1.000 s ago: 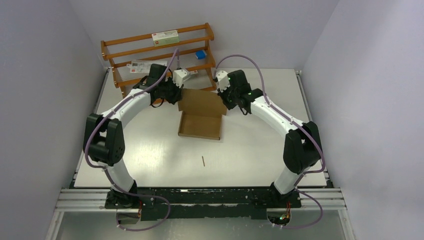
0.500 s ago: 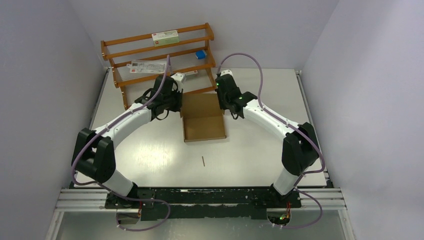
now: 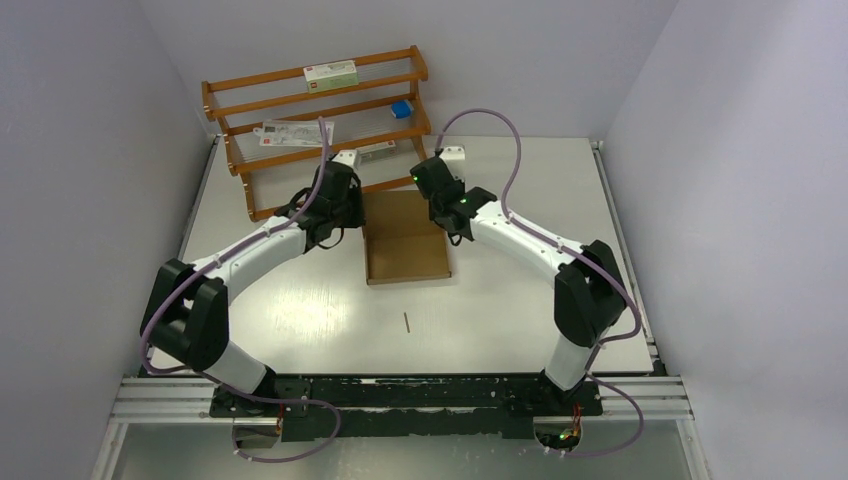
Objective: Fold the paper box
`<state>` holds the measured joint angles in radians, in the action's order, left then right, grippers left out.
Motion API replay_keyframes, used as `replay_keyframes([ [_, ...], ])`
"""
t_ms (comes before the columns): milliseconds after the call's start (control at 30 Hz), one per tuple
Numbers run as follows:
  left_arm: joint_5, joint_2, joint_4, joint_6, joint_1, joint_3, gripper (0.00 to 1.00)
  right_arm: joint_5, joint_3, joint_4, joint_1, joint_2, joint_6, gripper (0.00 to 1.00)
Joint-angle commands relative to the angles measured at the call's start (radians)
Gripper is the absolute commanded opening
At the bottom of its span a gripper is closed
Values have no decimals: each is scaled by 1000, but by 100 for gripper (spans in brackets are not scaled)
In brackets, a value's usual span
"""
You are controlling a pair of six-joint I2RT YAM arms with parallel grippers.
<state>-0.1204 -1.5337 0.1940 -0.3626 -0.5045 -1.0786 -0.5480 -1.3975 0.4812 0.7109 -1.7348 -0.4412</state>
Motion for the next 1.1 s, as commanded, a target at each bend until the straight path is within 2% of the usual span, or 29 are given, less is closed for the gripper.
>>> replay_keyframes([
  [0,41,31,-172,-145,-39,17,8,-23,-52,3,37,-43,-119,0],
  [267,19,44,-218,-203,-46,52,11,-70,-72,23,52,-31,-216,0],
  [400,1,43,-184,-168,-46,35,19,-58,-15,-24,54,-7,-168,0],
  [533,-9,72,-153,-79,-45,56,32,-65,74,-99,51,38,-17,8],
  [567,-8,83,-155,-56,-42,69,35,-64,98,-119,49,49,23,11],
  [733,85,147,-185,63,14,140,48,44,220,-263,19,146,220,40],
  [900,291,190,-220,192,123,200,53,304,335,-374,-64,248,388,62],
  [1067,504,211,-232,285,223,235,55,583,427,-419,-203,329,503,76],
])
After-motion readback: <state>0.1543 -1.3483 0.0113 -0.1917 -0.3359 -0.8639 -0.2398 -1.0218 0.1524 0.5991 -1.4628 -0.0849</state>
